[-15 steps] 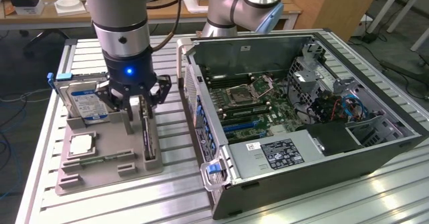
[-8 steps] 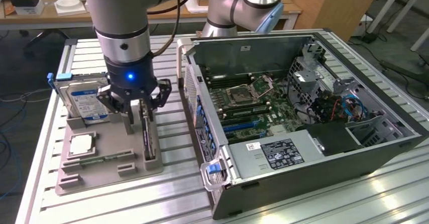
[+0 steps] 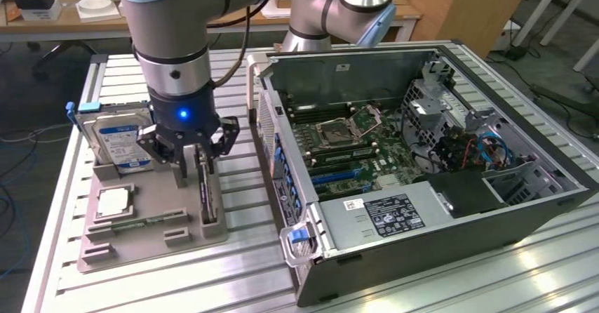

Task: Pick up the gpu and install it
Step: 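Pick up the gpu and move the gpu toward the slot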

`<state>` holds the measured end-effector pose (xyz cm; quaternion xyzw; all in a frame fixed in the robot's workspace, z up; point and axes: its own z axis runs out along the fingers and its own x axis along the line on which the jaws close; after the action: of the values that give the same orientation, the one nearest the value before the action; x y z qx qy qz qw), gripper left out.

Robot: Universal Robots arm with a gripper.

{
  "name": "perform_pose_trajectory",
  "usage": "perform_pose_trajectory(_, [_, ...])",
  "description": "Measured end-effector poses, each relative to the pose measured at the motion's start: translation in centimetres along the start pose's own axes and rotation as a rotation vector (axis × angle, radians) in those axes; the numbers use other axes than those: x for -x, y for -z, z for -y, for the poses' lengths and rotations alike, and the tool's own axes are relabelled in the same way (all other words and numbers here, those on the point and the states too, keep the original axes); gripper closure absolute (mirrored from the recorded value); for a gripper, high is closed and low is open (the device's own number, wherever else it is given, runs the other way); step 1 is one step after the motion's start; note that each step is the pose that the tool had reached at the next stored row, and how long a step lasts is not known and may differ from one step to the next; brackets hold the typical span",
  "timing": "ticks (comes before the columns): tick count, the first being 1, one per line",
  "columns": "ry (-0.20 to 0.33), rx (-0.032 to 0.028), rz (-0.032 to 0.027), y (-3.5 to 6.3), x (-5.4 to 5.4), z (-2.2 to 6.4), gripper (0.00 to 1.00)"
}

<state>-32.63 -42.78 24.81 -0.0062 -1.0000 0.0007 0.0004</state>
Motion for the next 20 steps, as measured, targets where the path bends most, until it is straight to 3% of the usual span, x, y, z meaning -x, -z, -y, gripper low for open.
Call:
perform_pose_trajectory(9, [0.0, 0.0001, 0.0, -0.42, 0.3, 0.02, 0.53])
perform_pose_trajectory(20, [0.019, -0.0001, -0.0053, -1.41, 0.5, 0.14, 0.53])
